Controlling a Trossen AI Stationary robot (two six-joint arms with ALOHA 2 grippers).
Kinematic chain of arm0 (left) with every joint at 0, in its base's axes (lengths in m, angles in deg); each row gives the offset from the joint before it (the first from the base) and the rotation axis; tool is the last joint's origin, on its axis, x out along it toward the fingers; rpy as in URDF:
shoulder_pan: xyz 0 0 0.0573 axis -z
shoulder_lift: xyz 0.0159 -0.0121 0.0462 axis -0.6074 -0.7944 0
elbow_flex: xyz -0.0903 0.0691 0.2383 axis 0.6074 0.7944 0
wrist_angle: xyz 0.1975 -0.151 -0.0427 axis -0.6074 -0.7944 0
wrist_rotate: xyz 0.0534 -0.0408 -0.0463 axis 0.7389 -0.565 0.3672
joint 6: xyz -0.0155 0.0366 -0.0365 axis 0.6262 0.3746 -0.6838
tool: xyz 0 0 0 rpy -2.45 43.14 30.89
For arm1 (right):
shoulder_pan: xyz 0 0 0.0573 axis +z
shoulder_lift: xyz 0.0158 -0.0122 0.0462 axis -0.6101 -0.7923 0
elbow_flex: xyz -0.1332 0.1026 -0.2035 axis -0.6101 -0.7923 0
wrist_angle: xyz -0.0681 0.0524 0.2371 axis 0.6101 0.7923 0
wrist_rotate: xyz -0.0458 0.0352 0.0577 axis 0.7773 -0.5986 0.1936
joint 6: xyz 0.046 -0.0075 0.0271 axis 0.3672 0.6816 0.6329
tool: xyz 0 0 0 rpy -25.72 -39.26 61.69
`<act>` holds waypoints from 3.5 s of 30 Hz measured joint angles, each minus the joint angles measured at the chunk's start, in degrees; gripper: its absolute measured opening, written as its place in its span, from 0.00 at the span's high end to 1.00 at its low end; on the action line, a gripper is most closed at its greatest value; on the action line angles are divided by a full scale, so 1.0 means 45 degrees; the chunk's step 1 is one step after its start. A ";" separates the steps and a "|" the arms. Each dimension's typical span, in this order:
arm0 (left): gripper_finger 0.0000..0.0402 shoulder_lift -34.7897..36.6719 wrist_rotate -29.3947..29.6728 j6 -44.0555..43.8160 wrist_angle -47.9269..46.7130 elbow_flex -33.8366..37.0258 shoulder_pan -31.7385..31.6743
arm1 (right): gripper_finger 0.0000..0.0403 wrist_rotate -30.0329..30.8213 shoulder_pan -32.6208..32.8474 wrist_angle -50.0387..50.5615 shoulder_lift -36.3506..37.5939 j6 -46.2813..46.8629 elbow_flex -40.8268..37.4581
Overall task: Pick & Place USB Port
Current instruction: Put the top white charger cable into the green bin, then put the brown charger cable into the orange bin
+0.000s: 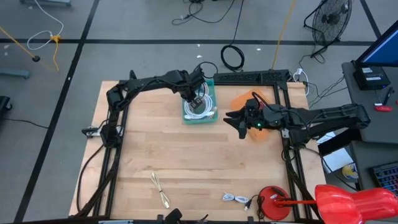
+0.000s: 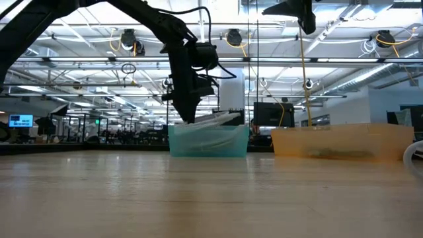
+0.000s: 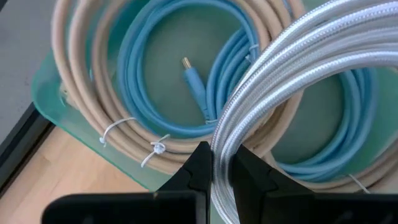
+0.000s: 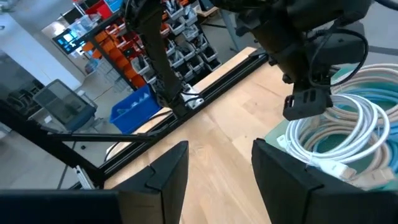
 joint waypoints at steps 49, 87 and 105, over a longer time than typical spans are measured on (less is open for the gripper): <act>0.54 0.4270 -0.1890 -0.3500 0.0746 0.0968 0.1111 | 0.58 -0.0055 -0.0253 0.0070 0.0243 -0.0201 0.0000; 0.54 0.1236 -0.2800 -2.4344 -0.1724 0.0972 1.4608 | 0.58 -0.0733 0.0971 0.1088 0.0398 -0.0315 0.0010; 0.54 0.0287 -0.2745 -2.7140 -0.1636 0.0972 1.5275 | 0.58 -0.1398 0.1200 0.1959 0.0393 -0.0478 0.0000</act>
